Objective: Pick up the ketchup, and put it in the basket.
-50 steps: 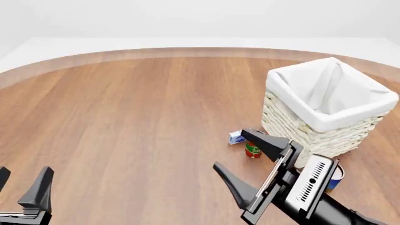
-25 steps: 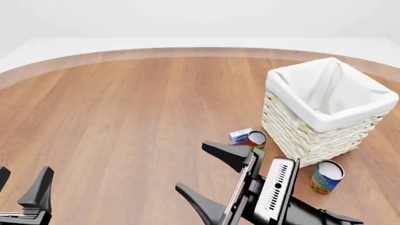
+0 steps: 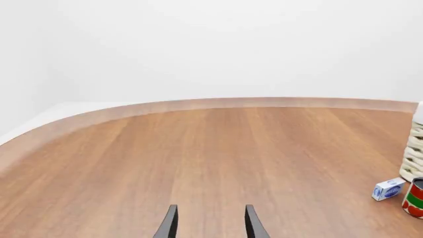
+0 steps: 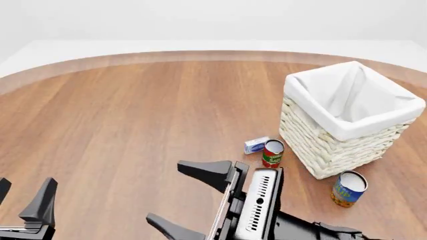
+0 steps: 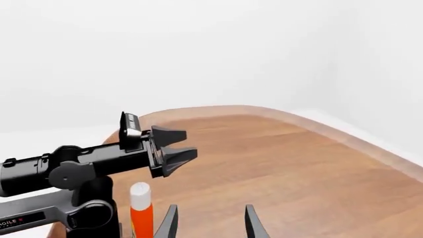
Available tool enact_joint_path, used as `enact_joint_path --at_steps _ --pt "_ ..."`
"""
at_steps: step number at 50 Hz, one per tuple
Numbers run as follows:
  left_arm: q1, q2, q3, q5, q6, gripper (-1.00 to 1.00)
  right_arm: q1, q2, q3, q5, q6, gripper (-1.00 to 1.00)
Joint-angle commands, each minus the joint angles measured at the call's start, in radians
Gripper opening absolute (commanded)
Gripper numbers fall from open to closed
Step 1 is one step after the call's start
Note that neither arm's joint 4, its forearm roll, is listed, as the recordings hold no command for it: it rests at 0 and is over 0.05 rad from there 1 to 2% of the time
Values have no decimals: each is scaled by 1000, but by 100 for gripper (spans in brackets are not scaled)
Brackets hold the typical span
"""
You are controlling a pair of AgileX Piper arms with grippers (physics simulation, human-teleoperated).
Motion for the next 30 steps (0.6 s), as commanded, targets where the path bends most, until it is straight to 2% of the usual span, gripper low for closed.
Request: enact_joint_path --at_steps 1,10,30 --pt "0 0 0 0 0 100 26 76 -78 47 13 100" --pt "0 0 0 0 0 100 17 186 -157 82 15 100" --pt "0 0 0 0 0 100 78 259 -233 120 17 100"
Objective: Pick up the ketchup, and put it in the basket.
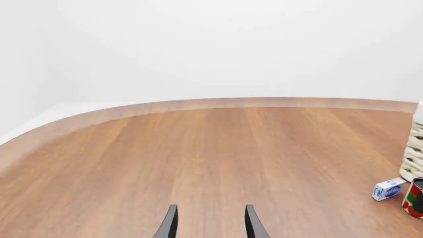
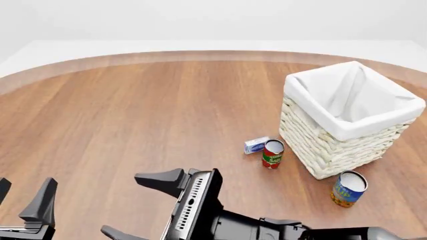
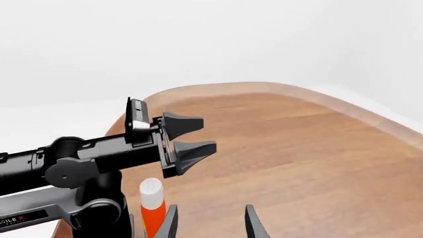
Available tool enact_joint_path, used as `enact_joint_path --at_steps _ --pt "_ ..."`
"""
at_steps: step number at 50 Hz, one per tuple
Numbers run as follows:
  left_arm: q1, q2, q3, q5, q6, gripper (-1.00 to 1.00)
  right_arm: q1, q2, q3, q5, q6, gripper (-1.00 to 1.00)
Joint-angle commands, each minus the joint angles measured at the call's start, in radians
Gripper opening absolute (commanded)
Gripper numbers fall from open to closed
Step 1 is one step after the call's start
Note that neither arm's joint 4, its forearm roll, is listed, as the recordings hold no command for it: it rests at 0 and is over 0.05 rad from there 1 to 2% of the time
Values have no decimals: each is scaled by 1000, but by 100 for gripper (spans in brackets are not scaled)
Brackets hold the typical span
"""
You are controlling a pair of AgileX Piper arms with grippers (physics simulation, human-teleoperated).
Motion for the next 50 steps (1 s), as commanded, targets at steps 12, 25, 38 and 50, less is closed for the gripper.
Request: enact_joint_path --at_steps 12,25,38,50 --pt "0 0 0 0 0 100 58 66 -60 15 37 100" --pt "0 0 0 0 0 100 75 130 -110 20 53 100" --pt "0 0 0 0 0 100 83 204 -160 22 79 100" --pt "0 0 0 0 0 100 94 274 -203 13 98 100"
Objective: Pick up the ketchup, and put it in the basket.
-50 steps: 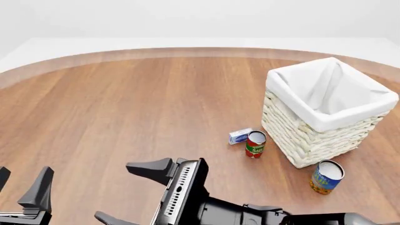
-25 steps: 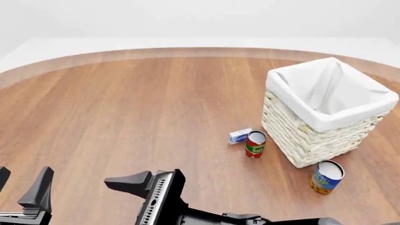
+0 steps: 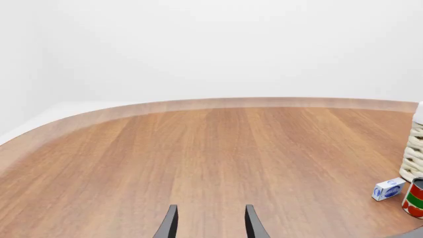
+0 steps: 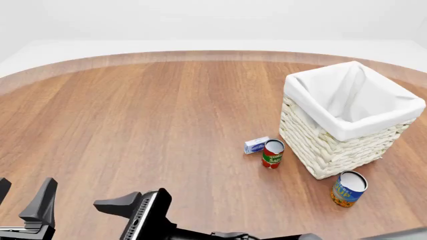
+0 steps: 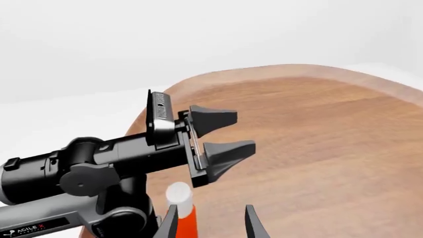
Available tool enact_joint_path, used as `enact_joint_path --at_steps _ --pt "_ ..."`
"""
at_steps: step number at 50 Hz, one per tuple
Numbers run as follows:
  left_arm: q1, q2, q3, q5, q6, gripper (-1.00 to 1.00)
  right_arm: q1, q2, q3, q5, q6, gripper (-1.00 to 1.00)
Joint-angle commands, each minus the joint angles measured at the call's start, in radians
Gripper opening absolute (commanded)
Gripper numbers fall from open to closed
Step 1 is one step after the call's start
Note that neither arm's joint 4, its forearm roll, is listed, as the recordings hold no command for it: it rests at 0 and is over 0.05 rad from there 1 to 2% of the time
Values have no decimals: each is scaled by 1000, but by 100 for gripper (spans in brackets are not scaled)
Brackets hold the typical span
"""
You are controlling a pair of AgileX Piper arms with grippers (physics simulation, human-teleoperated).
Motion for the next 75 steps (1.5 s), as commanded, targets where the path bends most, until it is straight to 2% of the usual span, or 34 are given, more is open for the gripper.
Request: enact_joint_path --at_steps 1,2,3,30,44,67,75 --pt "0 0 0 0 0 100 13 65 -39 -8 23 100" --pt "0 0 0 0 0 100 14 68 -39 -11 27 100" --pt "0 0 0 0 0 100 43 145 -70 -30 63 100" --pt "0 0 0 0 0 100 70 164 -96 -16 74 100" --pt "0 0 0 0 0 100 86 230 -133 -21 85 100" --pt "0 0 0 0 0 100 49 339 -218 -21 122 100" --pt "0 0 0 0 0 100 58 340 -211 -31 134 100"
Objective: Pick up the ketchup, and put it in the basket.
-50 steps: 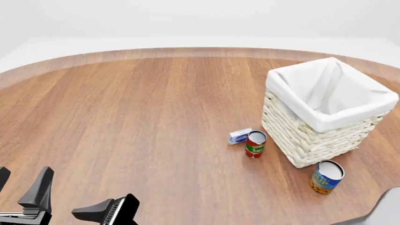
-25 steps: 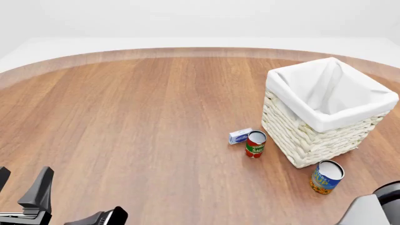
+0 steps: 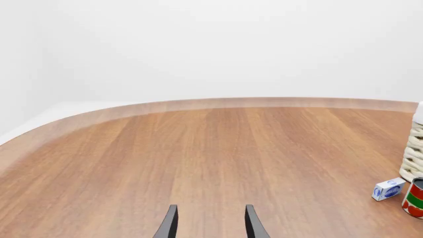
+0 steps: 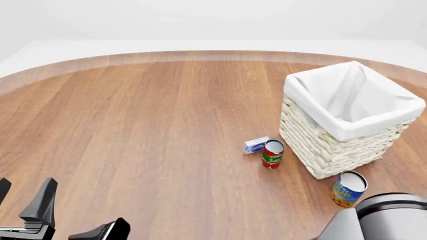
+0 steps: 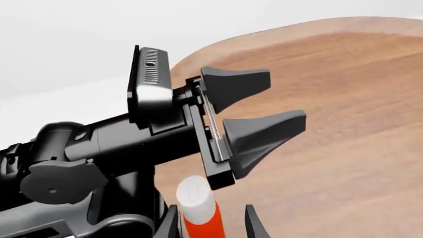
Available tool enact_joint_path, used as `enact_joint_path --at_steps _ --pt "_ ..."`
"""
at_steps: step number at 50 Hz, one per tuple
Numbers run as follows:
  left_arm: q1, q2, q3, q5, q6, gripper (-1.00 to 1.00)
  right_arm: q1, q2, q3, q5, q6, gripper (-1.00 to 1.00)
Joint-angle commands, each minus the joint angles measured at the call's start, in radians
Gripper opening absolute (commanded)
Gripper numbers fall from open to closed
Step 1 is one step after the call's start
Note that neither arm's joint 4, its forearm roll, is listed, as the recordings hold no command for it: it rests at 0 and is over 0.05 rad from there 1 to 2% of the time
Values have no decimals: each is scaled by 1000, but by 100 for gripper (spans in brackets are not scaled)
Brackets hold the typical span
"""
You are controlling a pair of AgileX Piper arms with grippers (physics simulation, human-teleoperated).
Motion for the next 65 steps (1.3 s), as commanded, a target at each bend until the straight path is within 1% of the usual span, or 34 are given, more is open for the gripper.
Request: enact_joint_path --at_steps 1,29,59,60,65 --pt "0 0 0 0 0 100 1 22 -11 -8 16 100" --pt "0 0 0 0 0 100 7 76 -71 14 30 100" --pt "0 0 0 0 0 100 17 121 -84 8 49 100" --pt "0 0 0 0 0 100 16 122 -86 9 50 -100" --pt "0 0 0 0 0 100 12 120 -89 12 51 -100"
